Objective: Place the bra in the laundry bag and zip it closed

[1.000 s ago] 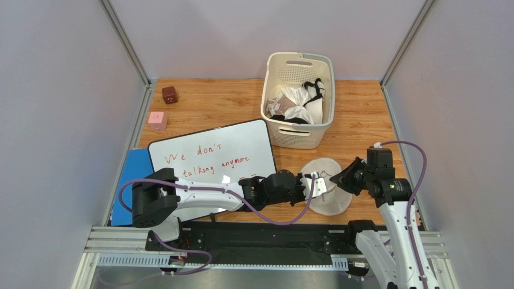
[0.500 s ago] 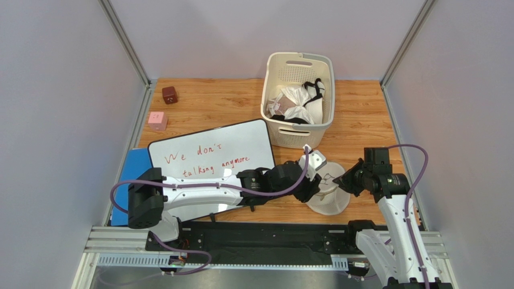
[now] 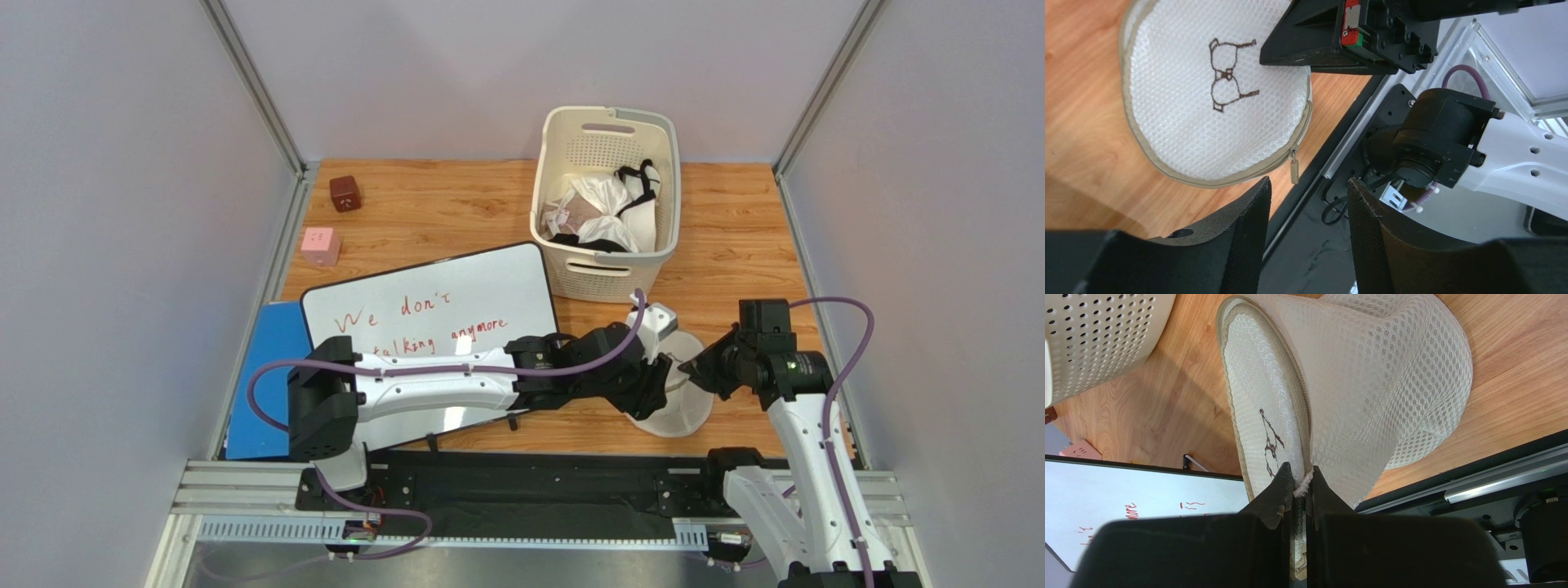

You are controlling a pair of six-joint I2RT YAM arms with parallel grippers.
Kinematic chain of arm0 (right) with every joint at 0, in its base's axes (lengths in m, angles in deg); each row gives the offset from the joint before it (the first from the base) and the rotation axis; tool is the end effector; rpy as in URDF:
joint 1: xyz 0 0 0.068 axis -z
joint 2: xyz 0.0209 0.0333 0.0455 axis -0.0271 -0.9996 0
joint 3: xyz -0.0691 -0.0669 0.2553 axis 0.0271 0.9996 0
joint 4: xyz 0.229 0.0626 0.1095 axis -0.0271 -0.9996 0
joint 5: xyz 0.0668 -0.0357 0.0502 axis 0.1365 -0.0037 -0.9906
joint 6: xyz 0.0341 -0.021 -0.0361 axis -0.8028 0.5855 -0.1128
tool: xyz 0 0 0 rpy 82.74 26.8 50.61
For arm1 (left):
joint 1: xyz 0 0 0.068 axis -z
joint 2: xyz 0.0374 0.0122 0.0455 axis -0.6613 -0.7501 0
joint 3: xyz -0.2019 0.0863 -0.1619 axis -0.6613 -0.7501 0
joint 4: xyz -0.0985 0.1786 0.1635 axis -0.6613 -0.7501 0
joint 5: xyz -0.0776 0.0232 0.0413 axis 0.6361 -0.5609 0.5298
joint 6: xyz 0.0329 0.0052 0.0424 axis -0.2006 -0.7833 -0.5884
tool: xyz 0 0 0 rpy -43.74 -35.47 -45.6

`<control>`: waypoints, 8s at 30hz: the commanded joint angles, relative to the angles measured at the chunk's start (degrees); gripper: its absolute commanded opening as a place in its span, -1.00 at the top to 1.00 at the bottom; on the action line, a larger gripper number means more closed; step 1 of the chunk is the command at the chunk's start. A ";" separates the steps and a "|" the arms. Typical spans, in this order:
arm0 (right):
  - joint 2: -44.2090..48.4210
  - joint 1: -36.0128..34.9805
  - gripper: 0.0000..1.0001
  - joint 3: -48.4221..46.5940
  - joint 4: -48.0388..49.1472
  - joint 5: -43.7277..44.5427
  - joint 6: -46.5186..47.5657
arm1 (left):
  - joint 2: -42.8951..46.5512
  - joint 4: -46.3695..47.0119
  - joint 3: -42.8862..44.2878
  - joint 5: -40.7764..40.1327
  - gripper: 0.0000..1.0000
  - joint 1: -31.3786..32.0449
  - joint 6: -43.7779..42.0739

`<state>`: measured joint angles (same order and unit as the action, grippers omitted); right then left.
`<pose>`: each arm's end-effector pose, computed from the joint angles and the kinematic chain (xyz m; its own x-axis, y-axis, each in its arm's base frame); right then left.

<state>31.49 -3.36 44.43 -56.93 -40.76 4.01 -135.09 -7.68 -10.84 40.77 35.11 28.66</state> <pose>0.1263 0.0080 0.2553 -0.5803 0.7917 -0.1910 0.6704 0.5976 0.4398 0.0959 -0.3855 0.2901 -0.6274 0.2538 -0.7362 0.7236 0.5393 -0.4307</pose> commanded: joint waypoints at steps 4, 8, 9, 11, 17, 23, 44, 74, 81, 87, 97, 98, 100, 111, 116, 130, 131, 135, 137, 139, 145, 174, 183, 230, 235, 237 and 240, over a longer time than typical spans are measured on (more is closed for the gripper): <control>0.42 -0.13 0.97 -1.25 -0.03 1.01 -1.24 | -3.90 -6.59 5.03 1.61 -0.05 -0.05 7.11; 0.33 -0.13 0.97 -1.51 -0.03 0.92 -1.07 | -5.75 -8.53 7.05 1.35 0.02 -0.05 8.25; 0.33 -0.22 0.97 -1.42 -0.03 0.83 -1.16 | -6.10 -9.05 7.40 1.00 0.04 -0.05 8.34; 0.24 -0.13 0.97 -1.16 0.06 0.48 -1.24 | -7.42 -10.02 8.98 0.64 0.07 -0.05 8.86; 0.50 -0.13 0.97 -0.81 0.06 0.39 -1.24 | -9.88 -13.35 12.32 -1.55 0.15 -0.05 9.40; 0.86 -0.13 0.99 -0.72 0.15 -0.31 -0.98 | -11.64 -16.78 14.43 -5.41 0.36 -0.05 9.57; 3.23 -0.13 1.00 -1.25 -0.99 -3.56 10.62 | -1.19 -14.78 0.47 -8.26 1.00 -2.07 -5.72; -3.89 1.19 1.00 -5.21 -2.93 -10.68 -9.51 | 1.19 -4.22 -0.68 -20.45 -0.04 5.32 -0.54; -3.98 1.27 1.00 -4.76 -2.40 -11.64 -9.33 | 0.31 -4.14 -0.51 -18.52 -0.04 5.05 -0.10; -3.89 1.28 1.00 -4.59 -2.22 -12.26 -9.42 | -1.27 -5.01 0.46 -17.64 0.05 4.18 0.69; -3.89 1.19 1.00 -3.89 -1.78 -13.23 -9.16 | -3.21 -6.60 3.80 -20.80 0.16 3.73 -0.62; -3.89 1.27 1.00 -3.88 -1.78 -13.32 -9.15 | -3.21 -6.77 3.89 -21.24 0.16 3.73 -0.62; -3.89 1.28 1.00 -3.62 -1.70 -13.32 -8.89 | -3.21 -7.21 4.33 -21.77 0.18 3.65 -0.71; -3.01 1.19 1.00 -2.66 -1.52 -13.14 -5.82 | -3.03 -10.81 4.07 -23.17 1.00 1.36 0.25; -2.40 1.19 1.00 -3.53 -1.78 -11.39 -2.84 | -1.54 -11.52 1.96 -23.70 1.00 0.83 -1.24; -4.14 0.93 1.00 -9.24 0.15 -3.03 10.44 | 2.68 6.55 -7.09 2.20 1.00 0.92 -11.96; -5.02 0.58 1.00 -9.77 0.58 -3.38 11.31 | 2.33 7.80 -6.92 3.79 1.00 0.92 -10.83; -9.59 0.22 0.78 -12.58 1.64 -4.09 16.32 | -1.96 10.98 -4.20 6.97 1.00 0.83 -7.92; -11.71 0.13 0.36 -13.11 1.64 -5.22 17.65 | -3.64 9.58 -1.05 6.88 1.00 0.83 -6.96; -12.15 0.22 0.05 -13.20 0.25 -5.06 18.26 | -5.84 6.78 0.89 5.48 1.00 0.75 -5.99; -8.12 0.22 -0.87 -15.74 -7.38 6.34 14.76 | -6.37 5.53 0.38 1.43 1.00 -0.92 -0.72; 0.33 -2.68 0.51 -3.53 -5.22 -4.44 4.11 | -5.32 7.82 0.90 4.77 1.00 -1.54 0.34; 0.86 -2.68 1.00 -6.51 -6.35 -0.84 8.33 | -5.58 1.76 -1.99 -0.76 1.00 -2.15 2.10; 0.42 -3.47 -0.21 -2.21 -0.56 -14.90 13.00 | -3.65 3.95 -0.15 4.51 1.00 -0.75 0.34; 0.24 -4.61 -0.02 -0.46 1.20 -15.95 10.89 | -3.73 4.92 0.11 4.95 1.00 -0.66 0.87; 0.15 -5.66 0.02 0.42 1.82 -15.95 9.49 | -3.65 4.74 0.37 4.95 1.00 -0.75 0.70; 0.24 -7.07 0.10 1.12 2.78 -15.43 8.52 | -3.65 4.21 0.90 4.86 1.00 -0.66 0.26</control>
<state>31.23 -8.82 44.82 -57.41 -55.03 15.51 -139.44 -5.19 -13.16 45.03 34.34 28.66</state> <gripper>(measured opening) 0.468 0.014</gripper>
